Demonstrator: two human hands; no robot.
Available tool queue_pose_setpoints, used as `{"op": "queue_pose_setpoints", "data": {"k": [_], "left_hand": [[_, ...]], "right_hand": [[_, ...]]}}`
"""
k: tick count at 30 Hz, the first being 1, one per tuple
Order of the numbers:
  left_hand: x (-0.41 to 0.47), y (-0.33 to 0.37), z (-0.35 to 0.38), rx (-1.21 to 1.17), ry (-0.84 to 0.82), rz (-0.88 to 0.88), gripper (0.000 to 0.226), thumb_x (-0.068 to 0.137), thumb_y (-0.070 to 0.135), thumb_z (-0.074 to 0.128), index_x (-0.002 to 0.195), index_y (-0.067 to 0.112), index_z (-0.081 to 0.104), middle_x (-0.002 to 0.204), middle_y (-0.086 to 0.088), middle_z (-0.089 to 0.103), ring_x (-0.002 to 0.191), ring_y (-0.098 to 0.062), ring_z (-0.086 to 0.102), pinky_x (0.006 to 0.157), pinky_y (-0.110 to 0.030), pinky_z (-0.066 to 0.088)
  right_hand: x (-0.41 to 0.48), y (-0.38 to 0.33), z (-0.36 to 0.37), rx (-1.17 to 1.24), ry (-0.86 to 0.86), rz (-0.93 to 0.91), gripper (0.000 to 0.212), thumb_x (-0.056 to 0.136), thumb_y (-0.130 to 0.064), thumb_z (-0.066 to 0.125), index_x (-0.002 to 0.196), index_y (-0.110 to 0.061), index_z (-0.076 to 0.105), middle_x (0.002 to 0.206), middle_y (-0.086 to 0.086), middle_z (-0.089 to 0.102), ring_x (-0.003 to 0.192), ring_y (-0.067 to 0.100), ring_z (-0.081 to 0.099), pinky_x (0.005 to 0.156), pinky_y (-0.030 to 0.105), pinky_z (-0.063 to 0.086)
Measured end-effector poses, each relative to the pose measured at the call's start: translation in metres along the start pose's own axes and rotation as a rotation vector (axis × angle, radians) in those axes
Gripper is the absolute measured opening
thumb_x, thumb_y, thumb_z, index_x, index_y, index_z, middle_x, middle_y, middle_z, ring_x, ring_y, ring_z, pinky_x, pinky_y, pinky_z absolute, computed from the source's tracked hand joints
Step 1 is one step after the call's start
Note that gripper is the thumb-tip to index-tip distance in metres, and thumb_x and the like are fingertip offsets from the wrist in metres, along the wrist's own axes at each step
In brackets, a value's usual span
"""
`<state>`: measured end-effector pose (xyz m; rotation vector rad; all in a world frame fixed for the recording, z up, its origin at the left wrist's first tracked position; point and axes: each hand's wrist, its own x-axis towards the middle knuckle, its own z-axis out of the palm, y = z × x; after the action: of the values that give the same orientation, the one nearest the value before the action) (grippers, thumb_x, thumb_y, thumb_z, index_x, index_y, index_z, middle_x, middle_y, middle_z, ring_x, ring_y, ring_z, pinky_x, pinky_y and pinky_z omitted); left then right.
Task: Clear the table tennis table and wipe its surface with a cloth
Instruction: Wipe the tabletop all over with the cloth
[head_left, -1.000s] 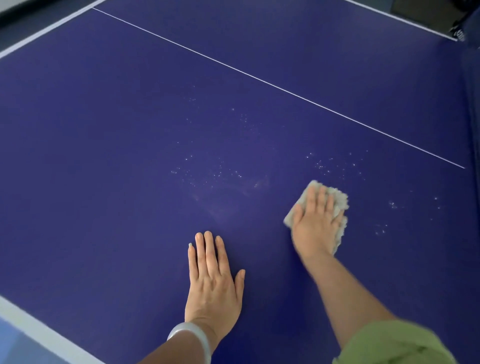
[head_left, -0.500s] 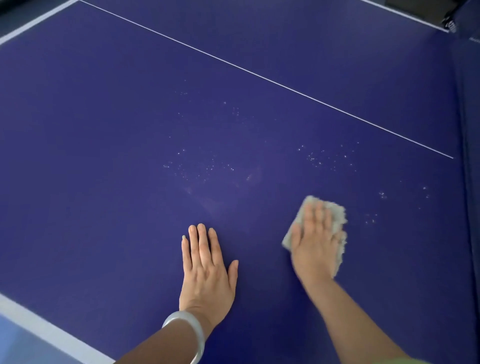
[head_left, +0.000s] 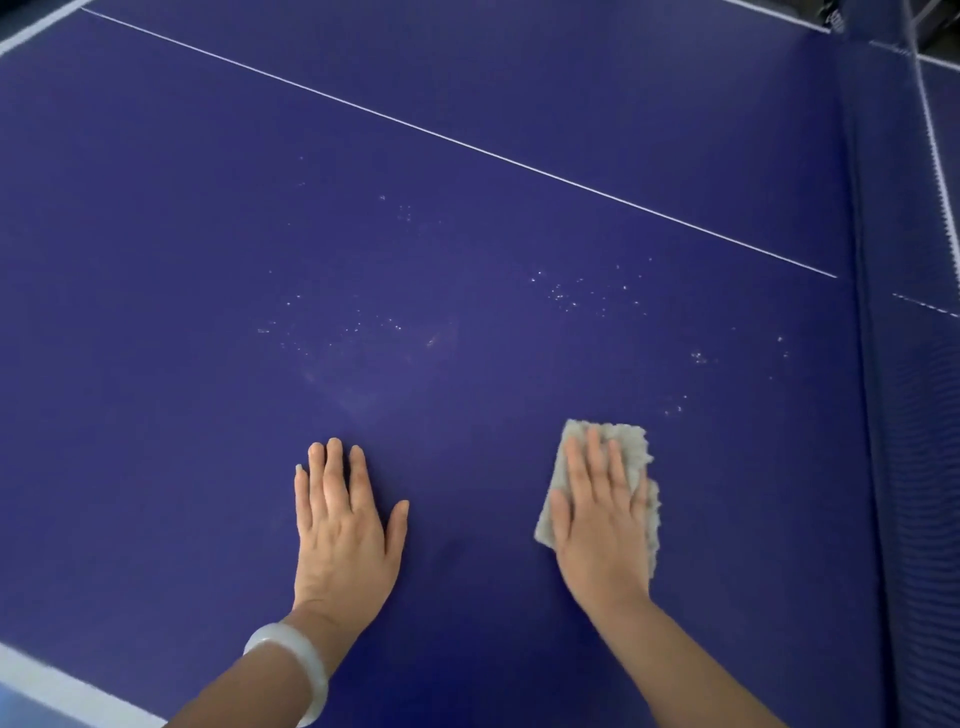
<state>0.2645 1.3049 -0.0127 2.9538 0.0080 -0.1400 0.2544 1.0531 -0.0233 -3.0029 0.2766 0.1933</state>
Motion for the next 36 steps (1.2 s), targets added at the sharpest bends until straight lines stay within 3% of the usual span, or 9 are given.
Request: {"op": "queue_pose_setpoints", "data": {"k": [2, 4, 7, 12, 18, 22, 27, 33, 36], "left_hand": [[0.006, 0.016, -0.003, -0.056, 0.072, 0.081, 0.064, 0.097, 0.036, 0.026, 0.141, -0.008, 0.042, 0.146, -0.026, 0.039, 0.143, -0.042, 0.028, 0.117, -0.057, 0.024], [0.015, 0.050, -0.003, -0.088, 0.088, 0.235, 0.058, 0.098, 0.032, 0.029, 0.140, -0.005, 0.044, 0.146, -0.022, 0.040, 0.143, -0.038, 0.030, 0.118, -0.052, 0.023], [0.037, 0.108, 0.004, -0.084, 0.021, 0.365, 0.055, 0.101, 0.031, 0.029, 0.144, -0.001, 0.041, 0.150, -0.020, 0.037, 0.146, -0.034, 0.027, 0.121, -0.048, 0.020], [0.087, 0.175, 0.025, 0.002, -0.073, 0.204, 0.066, 0.103, 0.044, 0.018, 0.155, 0.006, 0.007, 0.162, -0.018, 0.003, 0.151, -0.032, -0.005, 0.123, -0.045, -0.001], [0.094, 0.196, 0.036, 0.050, -0.023, 0.108, 0.075, 0.097, 0.052, 0.008, 0.155, 0.005, 0.012, 0.161, -0.021, 0.012, 0.151, -0.035, 0.001, 0.123, -0.049, 0.002], [0.094, 0.197, 0.037, 0.062, -0.030, 0.106, 0.074, 0.098, 0.051, 0.008, 0.154, 0.003, 0.016, 0.160, -0.022, 0.016, 0.150, -0.036, 0.005, 0.122, -0.050, 0.005], [0.095, 0.200, 0.041, 0.044, 0.012, 0.108, 0.073, 0.096, 0.046, 0.014, 0.150, -0.001, 0.028, 0.156, -0.026, 0.026, 0.148, -0.039, 0.016, 0.121, -0.052, 0.011], [0.094, 0.202, 0.040, 0.092, -0.001, 0.095, 0.074, 0.096, 0.047, 0.010, 0.151, 0.000, 0.026, 0.157, -0.025, 0.024, 0.148, -0.039, 0.015, 0.122, -0.052, 0.011], [0.094, 0.204, 0.040, 0.089, 0.002, 0.094, 0.075, 0.096, 0.046, 0.009, 0.151, -0.001, 0.026, 0.157, -0.025, 0.024, 0.148, -0.039, 0.015, 0.122, -0.052, 0.010]], "right_hand": [[-0.015, 0.014, 0.002, -0.045, -0.006, -0.235, 0.058, 0.105, -0.041, 0.011, 0.159, -0.022, 0.005, 0.167, -0.003, 0.000, 0.153, 0.017, 0.001, 0.122, 0.047, 0.004], [-0.017, 0.043, 0.003, -0.086, -0.001, -0.278, 0.056, 0.105, -0.040, 0.011, 0.159, -0.023, 0.009, 0.166, -0.005, 0.004, 0.153, 0.017, 0.007, 0.120, 0.047, 0.008], [-0.003, 0.079, -0.002, -0.089, 0.012, -0.051, 0.057, 0.103, -0.040, 0.009, 0.159, -0.025, 0.003, 0.166, -0.007, -0.003, 0.153, 0.014, -0.001, 0.123, 0.045, 0.007], [0.021, 0.104, -0.008, -0.029, 0.010, 0.166, 0.060, 0.097, -0.045, -0.011, 0.154, -0.030, -0.017, 0.163, -0.010, -0.020, 0.150, 0.010, -0.019, 0.124, 0.045, -0.002], [0.016, 0.134, -0.005, -0.017, 0.048, 0.163, 0.058, 0.102, -0.044, 0.005, 0.158, -0.029, -0.002, 0.166, -0.010, -0.005, 0.152, 0.011, -0.005, 0.124, 0.043, 0.002], [0.039, 0.193, -0.014, 0.061, 0.080, 0.397, 0.055, 0.101, -0.046, -0.004, 0.154, -0.035, -0.014, 0.164, -0.012, -0.013, 0.151, 0.008, -0.014, 0.124, 0.045, -0.002], [0.114, 0.231, -0.037, 0.204, 0.104, 0.611, 0.057, 0.105, -0.040, 0.013, 0.157, -0.028, -0.006, 0.166, -0.004, -0.006, 0.151, 0.013, -0.012, 0.123, 0.048, -0.003], [0.105, 0.201, -0.026, 0.068, 0.054, 0.056, 0.056, 0.103, -0.045, 0.004, 0.156, -0.033, -0.010, 0.164, -0.014, -0.013, 0.150, 0.005, -0.015, 0.123, 0.039, -0.005], [0.099, 0.240, -0.029, 0.032, 0.052, 0.116, 0.057, 0.101, -0.047, 0.004, 0.157, -0.034, -0.005, 0.165, -0.013, -0.006, 0.151, 0.007, -0.008, 0.124, 0.045, 0.007]]}}
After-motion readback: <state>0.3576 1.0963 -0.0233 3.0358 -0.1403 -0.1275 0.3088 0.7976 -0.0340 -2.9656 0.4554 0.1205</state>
